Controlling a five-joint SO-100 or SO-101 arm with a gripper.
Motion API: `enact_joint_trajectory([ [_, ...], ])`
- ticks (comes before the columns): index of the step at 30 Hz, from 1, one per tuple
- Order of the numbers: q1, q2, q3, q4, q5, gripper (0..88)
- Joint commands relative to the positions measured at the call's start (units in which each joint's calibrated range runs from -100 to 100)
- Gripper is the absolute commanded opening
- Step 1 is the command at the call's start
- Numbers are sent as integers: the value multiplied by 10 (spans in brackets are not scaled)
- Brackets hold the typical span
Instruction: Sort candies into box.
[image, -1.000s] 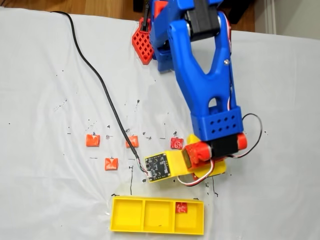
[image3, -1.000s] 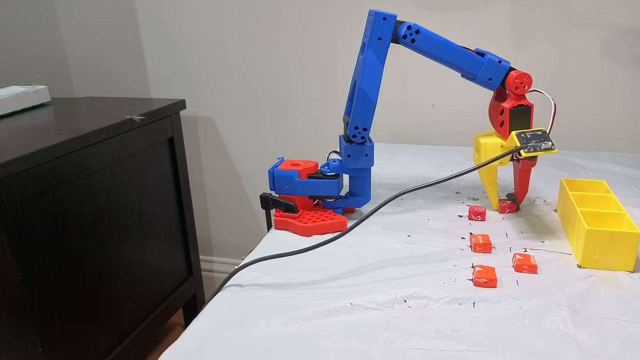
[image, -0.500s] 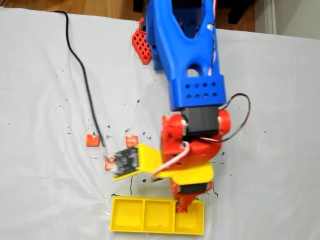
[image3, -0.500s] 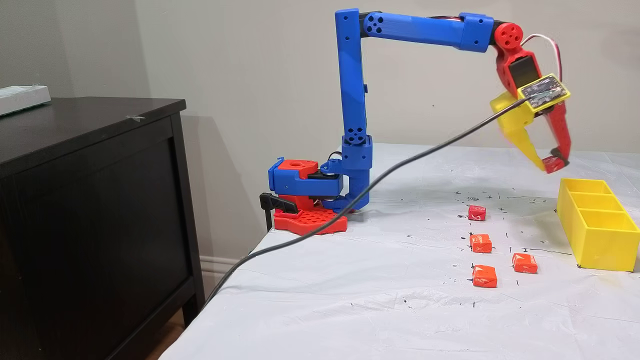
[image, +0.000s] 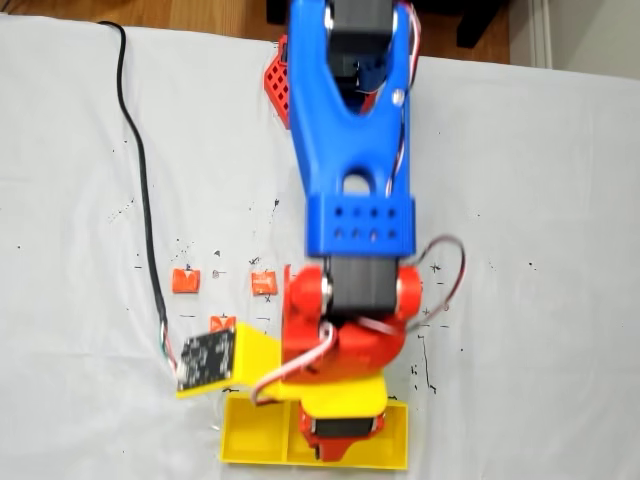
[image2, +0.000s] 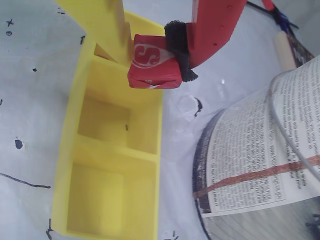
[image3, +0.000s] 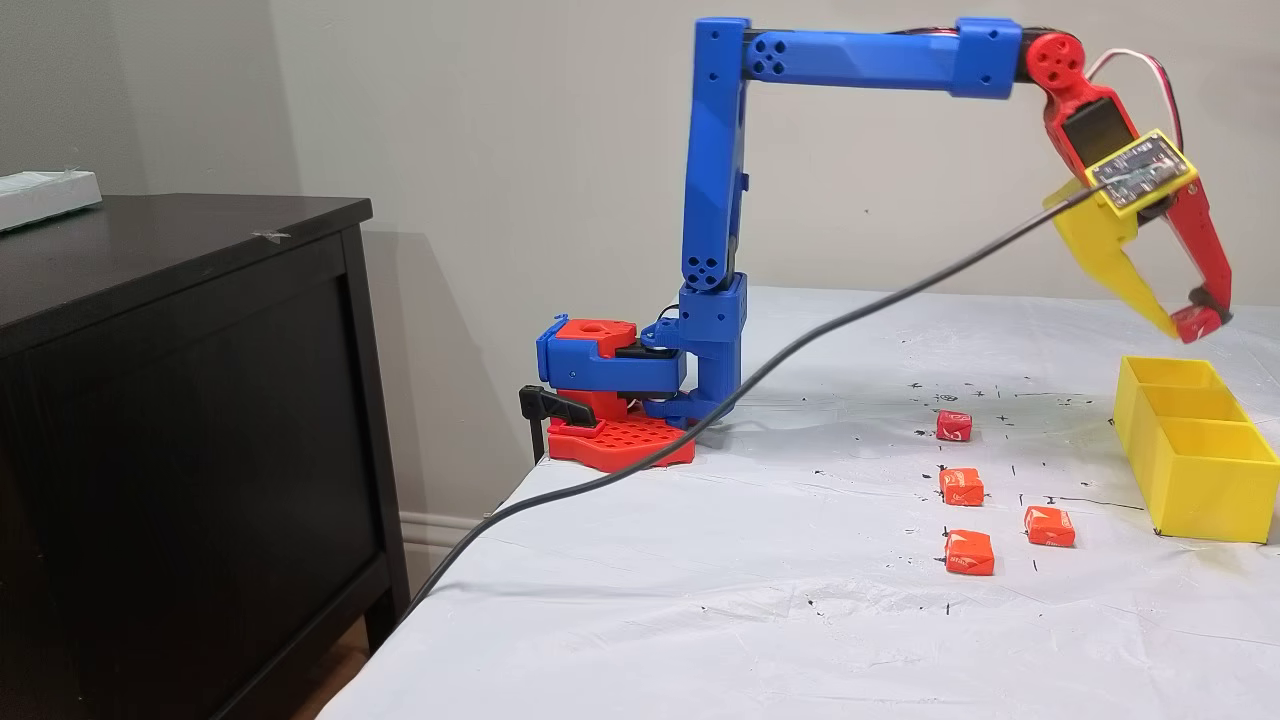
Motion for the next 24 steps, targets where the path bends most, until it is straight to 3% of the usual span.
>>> enact_joint_trajectory([
  [1, 6, 46, -157, 82, 11, 2],
  [19, 3, 86, -191, 120, 13, 13],
  [24, 3, 91, -198, 127, 13, 137],
])
